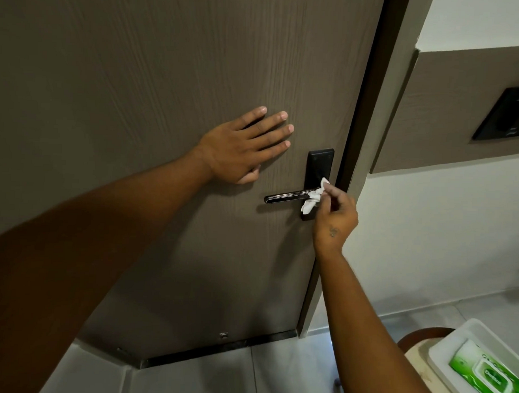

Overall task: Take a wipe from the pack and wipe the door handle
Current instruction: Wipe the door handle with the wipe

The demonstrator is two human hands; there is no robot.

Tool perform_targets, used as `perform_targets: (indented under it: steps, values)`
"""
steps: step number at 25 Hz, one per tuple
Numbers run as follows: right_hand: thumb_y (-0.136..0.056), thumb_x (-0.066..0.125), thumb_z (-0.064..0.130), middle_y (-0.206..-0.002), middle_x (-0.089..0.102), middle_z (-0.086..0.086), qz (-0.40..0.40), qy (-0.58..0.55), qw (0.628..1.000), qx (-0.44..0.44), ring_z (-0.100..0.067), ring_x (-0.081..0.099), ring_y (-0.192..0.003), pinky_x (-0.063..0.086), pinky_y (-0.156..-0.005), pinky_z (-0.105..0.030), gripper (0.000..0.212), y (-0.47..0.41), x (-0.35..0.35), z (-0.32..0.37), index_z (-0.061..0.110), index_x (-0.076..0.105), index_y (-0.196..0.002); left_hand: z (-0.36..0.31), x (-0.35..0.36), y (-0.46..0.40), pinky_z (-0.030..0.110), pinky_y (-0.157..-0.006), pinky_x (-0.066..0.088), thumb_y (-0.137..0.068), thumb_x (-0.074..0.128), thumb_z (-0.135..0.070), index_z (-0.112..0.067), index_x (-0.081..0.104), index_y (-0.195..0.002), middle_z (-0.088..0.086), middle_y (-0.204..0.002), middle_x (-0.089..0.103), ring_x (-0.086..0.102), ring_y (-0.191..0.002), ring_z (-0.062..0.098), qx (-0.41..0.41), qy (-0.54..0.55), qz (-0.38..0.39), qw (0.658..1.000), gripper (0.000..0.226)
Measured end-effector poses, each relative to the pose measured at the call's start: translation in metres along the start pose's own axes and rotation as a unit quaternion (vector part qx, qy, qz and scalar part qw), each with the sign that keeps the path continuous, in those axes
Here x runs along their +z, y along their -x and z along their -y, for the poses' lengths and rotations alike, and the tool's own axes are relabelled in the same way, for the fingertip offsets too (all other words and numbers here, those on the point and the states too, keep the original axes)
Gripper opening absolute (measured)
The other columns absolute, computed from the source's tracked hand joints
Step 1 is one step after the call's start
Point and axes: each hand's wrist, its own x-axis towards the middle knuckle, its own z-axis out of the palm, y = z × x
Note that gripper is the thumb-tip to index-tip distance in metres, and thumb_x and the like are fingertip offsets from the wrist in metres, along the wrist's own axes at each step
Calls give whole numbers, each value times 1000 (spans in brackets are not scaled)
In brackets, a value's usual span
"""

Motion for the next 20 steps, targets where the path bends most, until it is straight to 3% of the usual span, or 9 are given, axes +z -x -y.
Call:
perform_targets:
  steps: [3, 8, 10, 12, 16, 18, 20]
  values:
    - [-91, 68, 13, -108, 66, -5, 4, -15, 1000, 19, 1, 61, -93, 47, -74, -3, 14, 14, 13, 6, 18, 71, -103, 1, -1, 0, 52, -125, 5, -94, 39, -43, -10, 31, -156, 19, -166, 25, 16, -155, 39, 0, -1, 4, 1000, 71]
    - [-87, 70, 7, -98, 62, -1, 147, 25, 987, -54, 9, 57, -85, 44, -73, 0, 15, 53, 39, 22, 8, 73, -102, 1, -1, 0, 54, -125, 8, -93, 44, -44, -10, 31, -156, 19, -166, 24, 16, -155, 39, 2, 3, 1, 1000, 73]
    - [-88, 69, 6, -97, 60, 5, 168, 39, 982, -72, 14, 55, -87, 41, -75, 2, 14, 47, 29, 21, 9, 73, -102, 0, 1, 0, 54, -125, 10, -92, 45, -44, -10, 32, -156, 19, -166, 24, 16, -155, 39, 4, 13, -2, 1000, 73]
    - [-89, 69, 9, -100, 62, 5, 103, 32, 993, -48, 12, 57, -85, 43, -74, 0, 14, 27, 14, 16, 12, 73, -102, 0, 1, 1, 54, -125, 11, -93, 44, -43, -10, 33, -156, 19, -165, 25, 16, -155, 39, 3, 19, -5, 1000, 72]
    - [-91, 68, 11, -92, 66, 9, -33, -51, 994, 93, -1, 65, -88, 54, -70, -12, 13, -15, -2, 13, 22, 71, -98, 0, 4, 1, 54, -126, 10, -93, 44, -43, -10, 34, -156, 19, -165, 26, 15, -155, 39, 3, 29, -9, 1000, 72]
    - [-91, 67, 7, -89, 67, 9, -54, -94, 979, 172, -12, 68, -91, 56, -68, -15, 18, -19, -3, 12, 25, 70, -93, -3, 3, 1, 54, -126, 9, -91, 45, -42, -10, 37, -155, 19, -164, 28, 17, -154, 40, -1, 42, -13, 999, 71]
    - [-91, 66, 6, -90, 67, 8, -14, -103, 975, 198, -16, 69, -93, 58, -73, -22, 19, -5, -3, 8, 25, 68, -93, -13, 0, -2, 55, -125, 12, -89, 48, -40, -10, 43, -152, 19, -163, 32, 23, -153, 40, -22, 56, -21, 998, 70]
